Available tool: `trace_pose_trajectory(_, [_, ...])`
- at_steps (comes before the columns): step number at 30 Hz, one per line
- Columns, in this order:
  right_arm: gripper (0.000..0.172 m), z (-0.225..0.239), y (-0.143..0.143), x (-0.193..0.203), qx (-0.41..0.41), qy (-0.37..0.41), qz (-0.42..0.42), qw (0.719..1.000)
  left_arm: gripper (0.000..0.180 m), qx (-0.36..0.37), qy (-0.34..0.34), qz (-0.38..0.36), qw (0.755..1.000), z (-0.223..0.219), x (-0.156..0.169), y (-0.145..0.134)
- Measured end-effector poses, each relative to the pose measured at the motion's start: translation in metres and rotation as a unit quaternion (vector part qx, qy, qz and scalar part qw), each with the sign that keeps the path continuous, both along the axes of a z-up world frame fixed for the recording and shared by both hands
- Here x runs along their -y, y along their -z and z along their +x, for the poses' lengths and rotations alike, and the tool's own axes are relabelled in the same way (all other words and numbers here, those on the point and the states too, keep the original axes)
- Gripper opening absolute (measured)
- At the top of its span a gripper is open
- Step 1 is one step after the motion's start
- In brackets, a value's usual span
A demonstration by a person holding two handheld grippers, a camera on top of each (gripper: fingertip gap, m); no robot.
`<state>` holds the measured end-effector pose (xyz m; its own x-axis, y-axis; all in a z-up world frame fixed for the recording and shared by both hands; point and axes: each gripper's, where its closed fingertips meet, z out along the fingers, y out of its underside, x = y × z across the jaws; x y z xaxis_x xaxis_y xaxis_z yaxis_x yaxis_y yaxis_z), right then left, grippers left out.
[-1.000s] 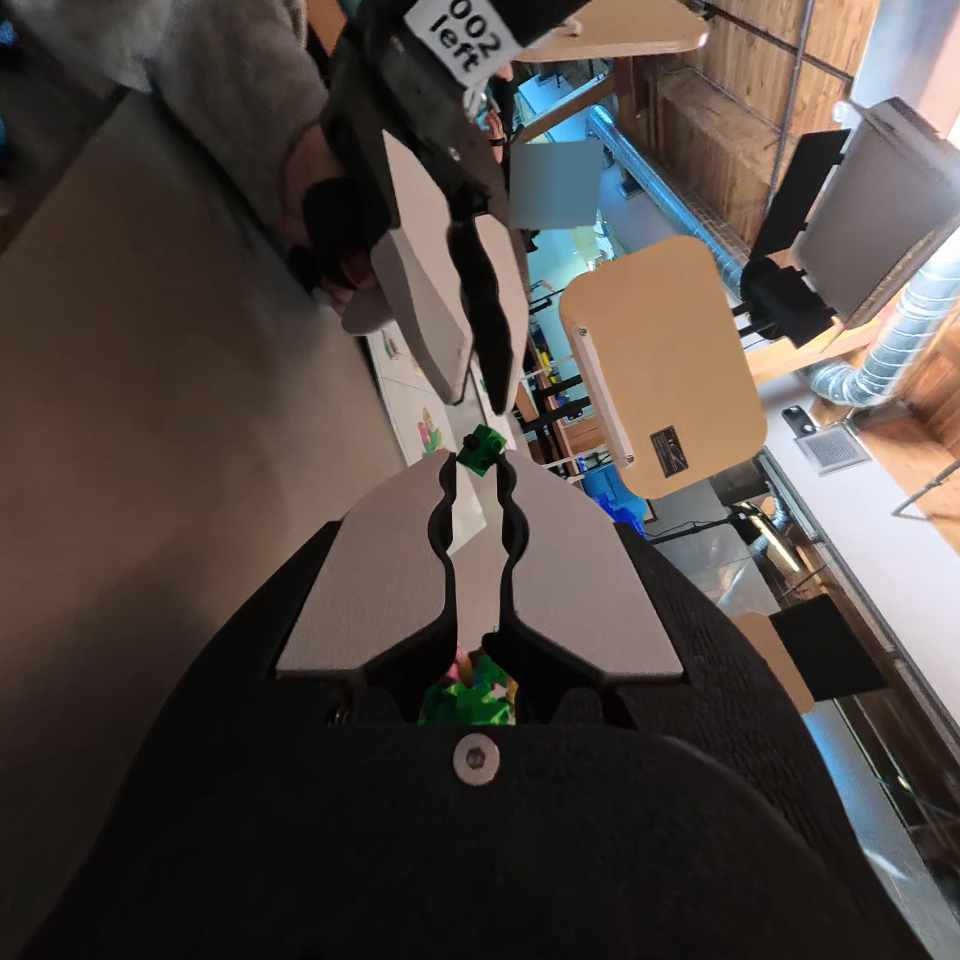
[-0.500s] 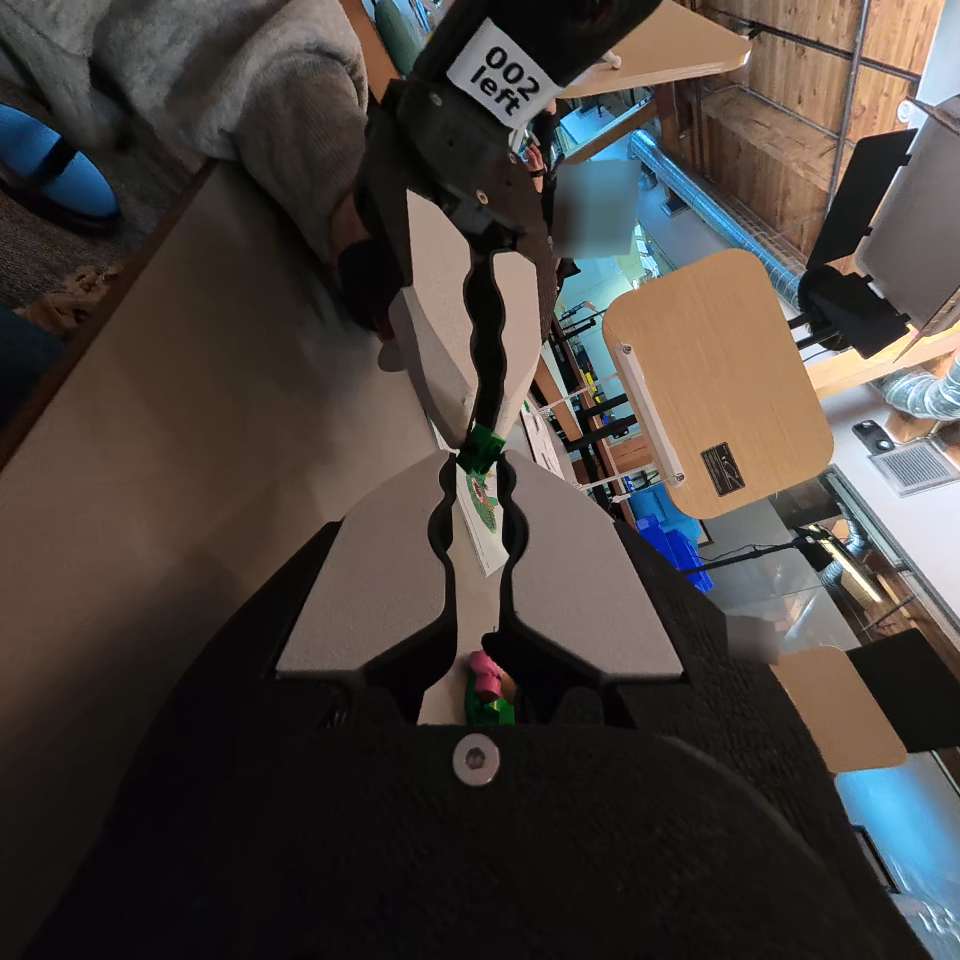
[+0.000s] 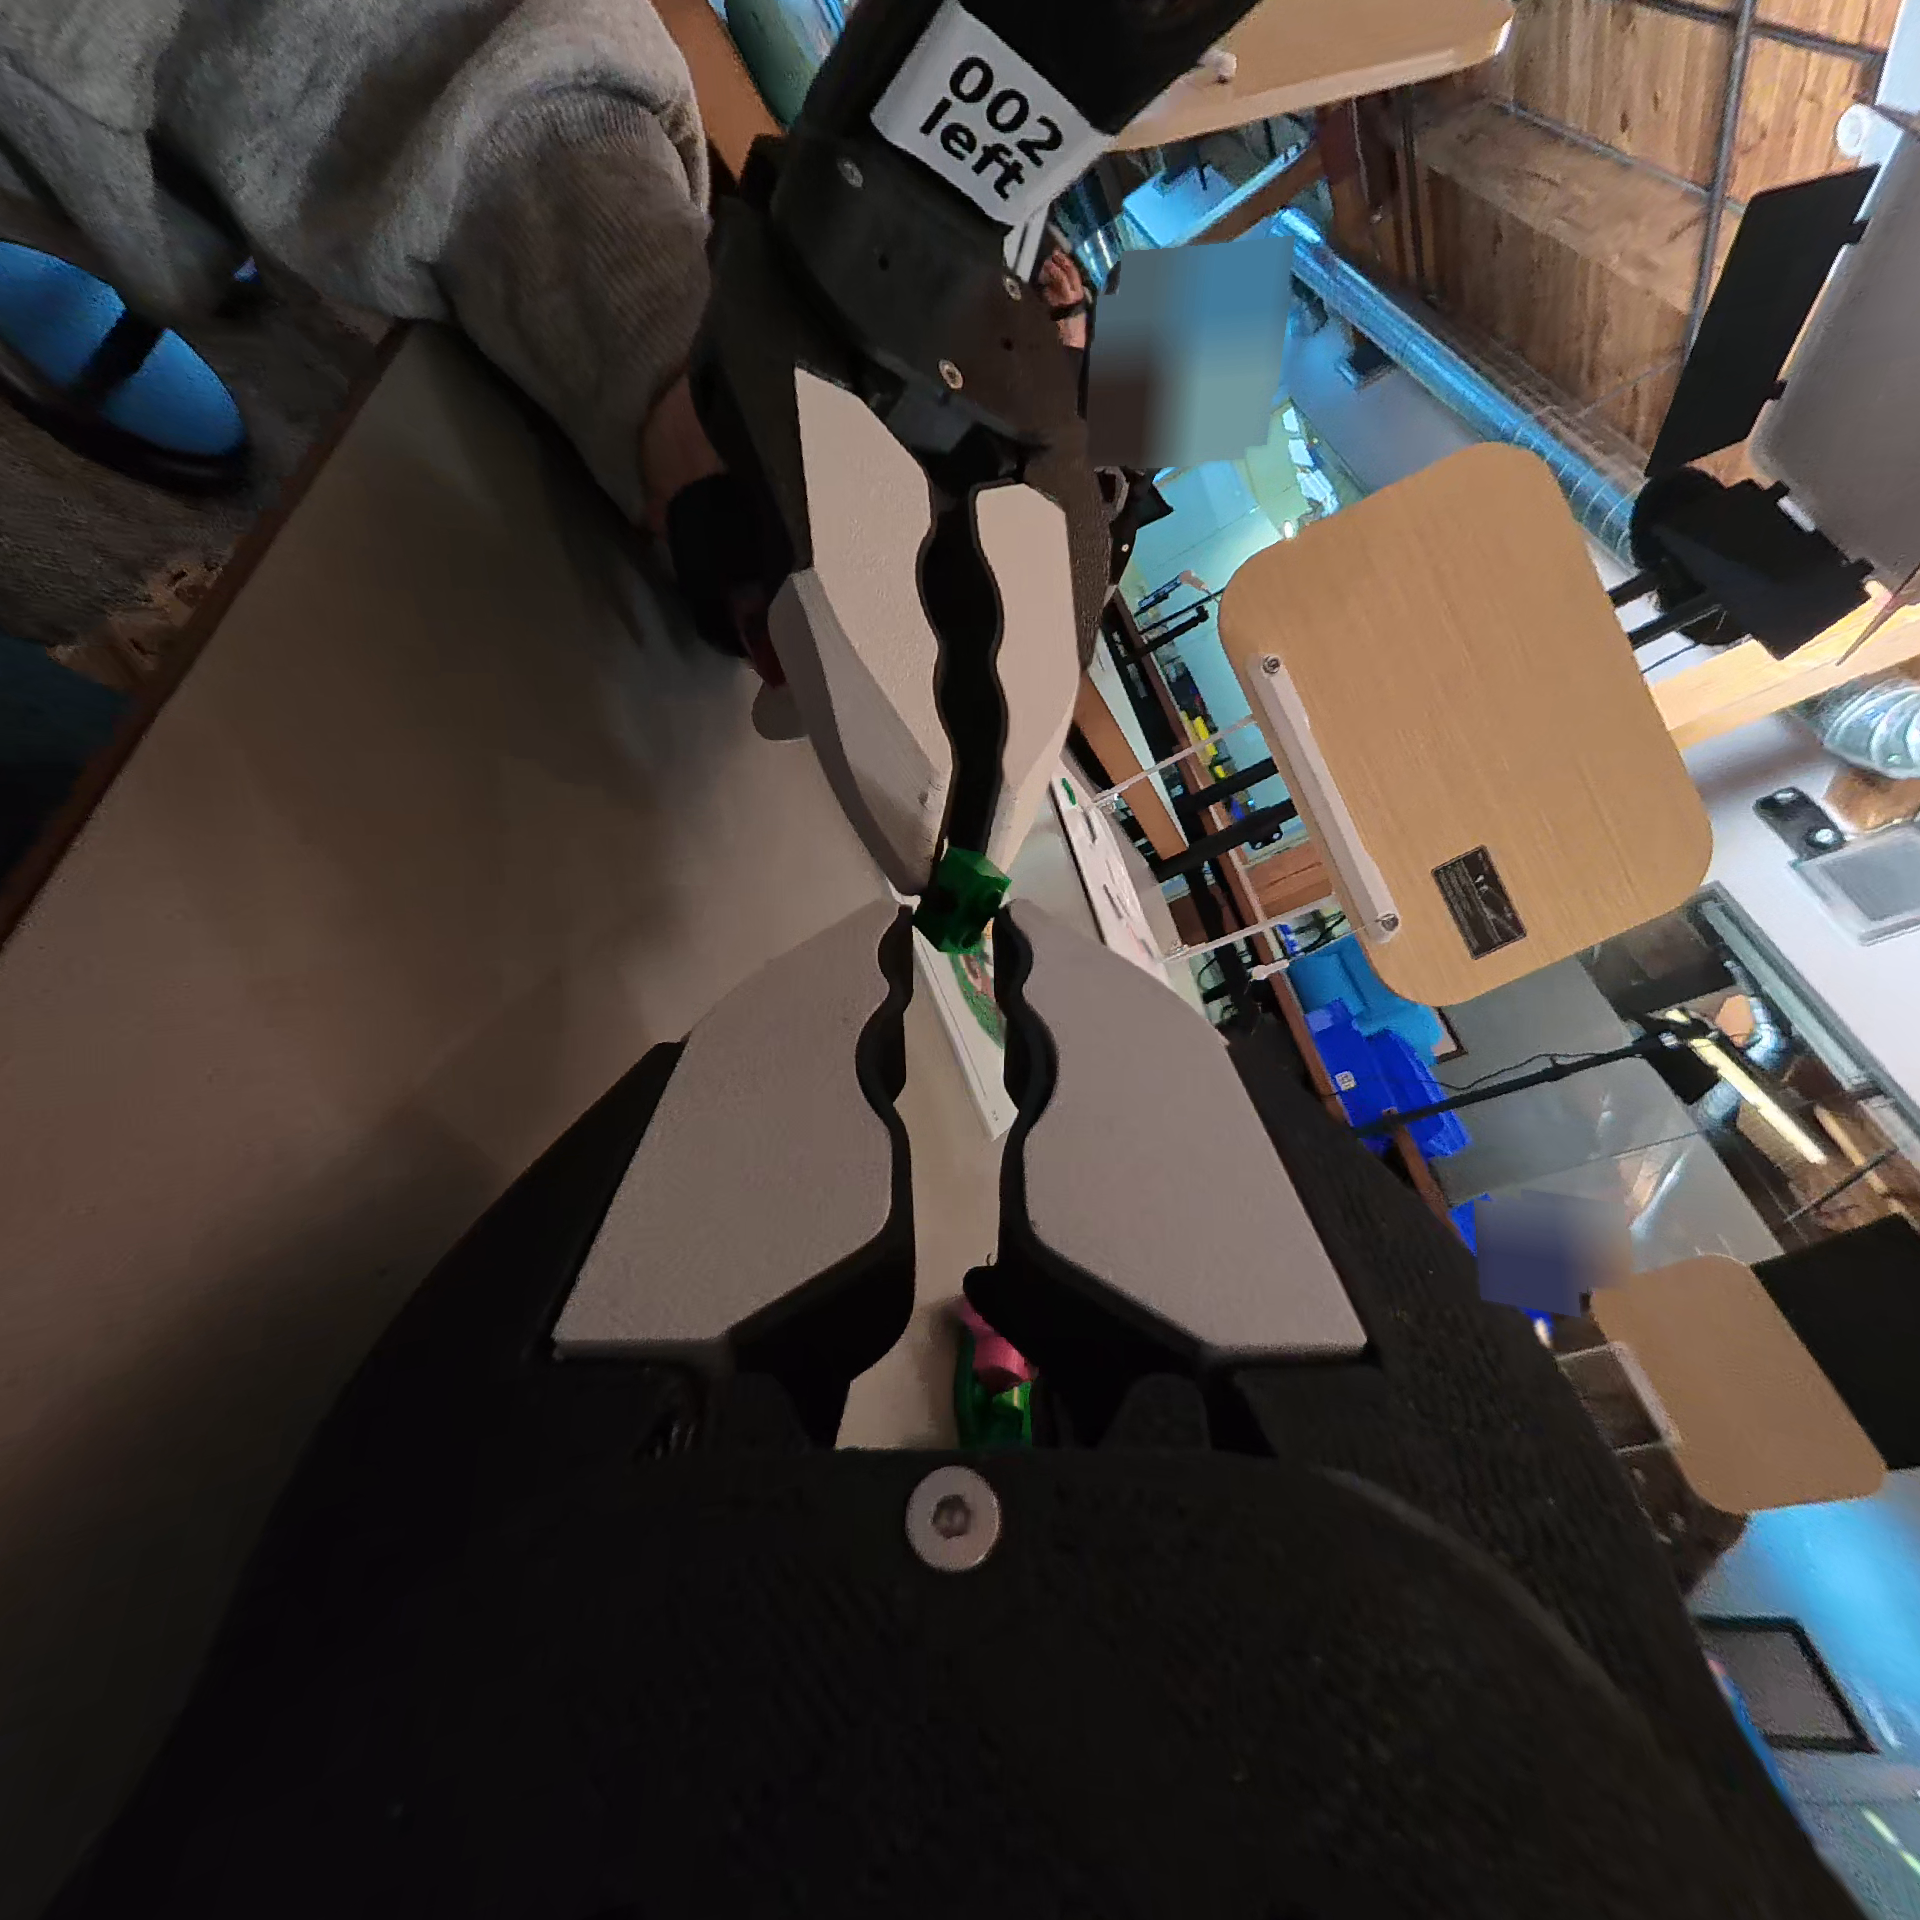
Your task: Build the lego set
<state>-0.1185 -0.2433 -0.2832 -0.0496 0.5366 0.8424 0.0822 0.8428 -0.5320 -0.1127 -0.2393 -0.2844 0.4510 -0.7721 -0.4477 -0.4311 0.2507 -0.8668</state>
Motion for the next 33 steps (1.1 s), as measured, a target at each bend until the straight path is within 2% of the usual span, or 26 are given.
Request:
trace_pose_trajectory(12, [0.012, 0.000, -0.001, 0.002, -0.003, 0.001, -0.006, 1.000, 0.006, 0.017, 0.018, -0.029, 0.999, 0.000, 0.002, -0.002])
trace_pose_trajectory(19, [0.011, 0.001, -0.004, -0.003, -0.009, 0.017, 0.004, 1.000, 0.007, 0.023, -0.002, -0.021, 1.000, -0.002, -0.003, -0.004])
trace_pose_trajectory(25, [0.010, 0.035, -0.019, -0.029, -0.020, 0.116, 0.051, 0.992, 0.000, 0.048, -0.024, -0.001, 0.999, -0.007, -0.006, -0.012])
trace_pose_trajectory(28, [0.010, 0.079, -0.014, -0.060, 0.023, 0.202, 0.078, 0.976, 0.000, 0.051, -0.029, 0.006, 0.998, -0.009, -0.006, -0.014])
trace_pose_trajectory(33, [0.010, 0.151, 0.000, -0.104, 0.121, 0.326, 0.041, 0.937, 0.000, 0.037, -0.035, -0.001, 0.999, -0.007, -0.009, -0.009])
